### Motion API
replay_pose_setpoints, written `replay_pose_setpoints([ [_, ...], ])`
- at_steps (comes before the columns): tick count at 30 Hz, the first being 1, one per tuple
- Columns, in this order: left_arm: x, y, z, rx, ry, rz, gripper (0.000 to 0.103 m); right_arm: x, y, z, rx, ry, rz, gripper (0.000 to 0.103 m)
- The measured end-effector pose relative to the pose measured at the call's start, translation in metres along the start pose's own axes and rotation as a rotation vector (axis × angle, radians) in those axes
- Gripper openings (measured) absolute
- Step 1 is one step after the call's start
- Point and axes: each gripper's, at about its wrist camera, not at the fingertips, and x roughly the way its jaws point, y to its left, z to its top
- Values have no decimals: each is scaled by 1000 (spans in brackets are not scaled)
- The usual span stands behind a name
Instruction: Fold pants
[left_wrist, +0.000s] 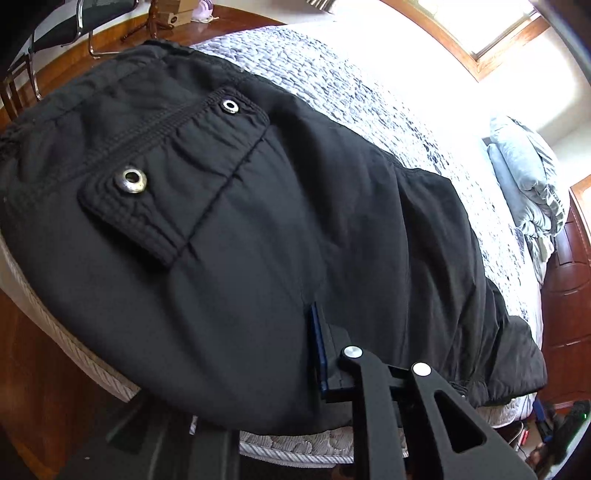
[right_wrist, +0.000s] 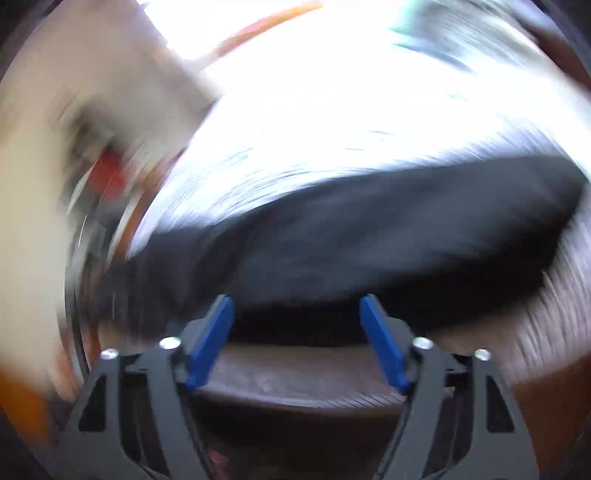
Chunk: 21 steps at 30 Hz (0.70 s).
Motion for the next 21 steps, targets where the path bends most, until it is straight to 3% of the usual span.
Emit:
replay_pose_setpoints([
  [2,1,0,0,-8,1,-3,17,-13,-56,12,270,6,19,80],
  [4,2,1,-1,-12,2,5,20,-14,-94,22,423,9,26,79],
  [9,7,-3,0,-17,-2,33,25,-2,-123,47,524,-16,7,77],
  [11,8,-3,-1,-28,-4,37,27,10,-134,56,580,24,-32,74],
  [12,8,-4,-1,-30,-4,43,29,18,-138,58,603,42,-49,58],
  [13,9,-2,-1,-29,-4,46,31,27,-140,60,612,55,-34,31],
  [15,12,-4,0,-29,-1,48,35,37,-141,63,604,73,-18,5],
  [18,15,-2,2,-41,4,37,37,37,-126,81,524,52,-35,3],
  [20,18,0,2,-55,6,27,38,26,-107,97,445,-4,50,3],
  [21,19,0,1,-58,5,24,39,15,-90,109,363,-63,132,3],
])
